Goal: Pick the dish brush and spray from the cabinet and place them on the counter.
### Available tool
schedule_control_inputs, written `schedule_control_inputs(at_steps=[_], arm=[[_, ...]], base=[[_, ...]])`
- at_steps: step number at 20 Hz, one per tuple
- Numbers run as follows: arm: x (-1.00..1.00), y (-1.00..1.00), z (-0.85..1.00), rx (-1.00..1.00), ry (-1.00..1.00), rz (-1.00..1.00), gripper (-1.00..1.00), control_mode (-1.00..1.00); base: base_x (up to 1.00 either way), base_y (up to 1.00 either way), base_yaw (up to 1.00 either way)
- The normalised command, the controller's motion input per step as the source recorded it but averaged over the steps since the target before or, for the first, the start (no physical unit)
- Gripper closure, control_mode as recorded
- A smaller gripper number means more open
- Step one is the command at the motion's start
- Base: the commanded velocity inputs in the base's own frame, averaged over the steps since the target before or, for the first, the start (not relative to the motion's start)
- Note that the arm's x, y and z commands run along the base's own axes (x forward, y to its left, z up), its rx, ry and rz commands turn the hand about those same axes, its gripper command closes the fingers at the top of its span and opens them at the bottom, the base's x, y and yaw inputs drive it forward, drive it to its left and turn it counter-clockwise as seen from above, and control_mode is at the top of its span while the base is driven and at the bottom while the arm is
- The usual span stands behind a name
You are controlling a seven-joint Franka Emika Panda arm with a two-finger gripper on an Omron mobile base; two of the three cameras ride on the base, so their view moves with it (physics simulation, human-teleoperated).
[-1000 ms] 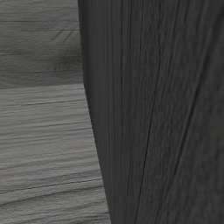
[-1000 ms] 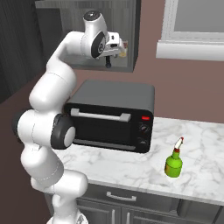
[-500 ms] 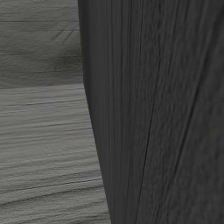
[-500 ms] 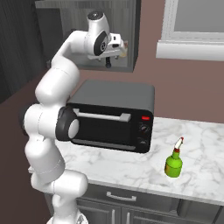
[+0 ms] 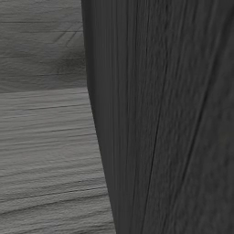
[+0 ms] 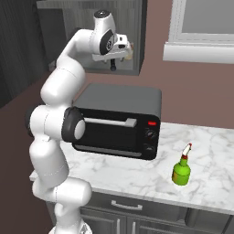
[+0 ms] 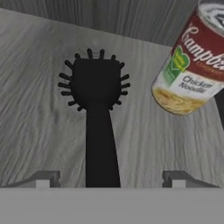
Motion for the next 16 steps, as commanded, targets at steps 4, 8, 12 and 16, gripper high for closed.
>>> schedule_control_inputs(at_steps=[4, 8, 12, 16], arm=[[0.05, -0.02, -0.19, 0.00, 0.02, 0.00, 1.00, -1.00], [-0.01, -0.08, -0.36, 0.00, 0.00, 0.00, 1.00, -1.00], [-0.15, -0.09, -0.45, 0.03, -0.07, 0.00, 1.00, -1.00], [-0.17, -0.14, -0.38, 0.02, -0.10, 0.00, 1.00, -1.00]], base=[[0.00, 0.00, 0.00], [0.00, 0.00, 0.00], [0.00, 0.00, 0.00], [0.00, 0.00, 0.00]])
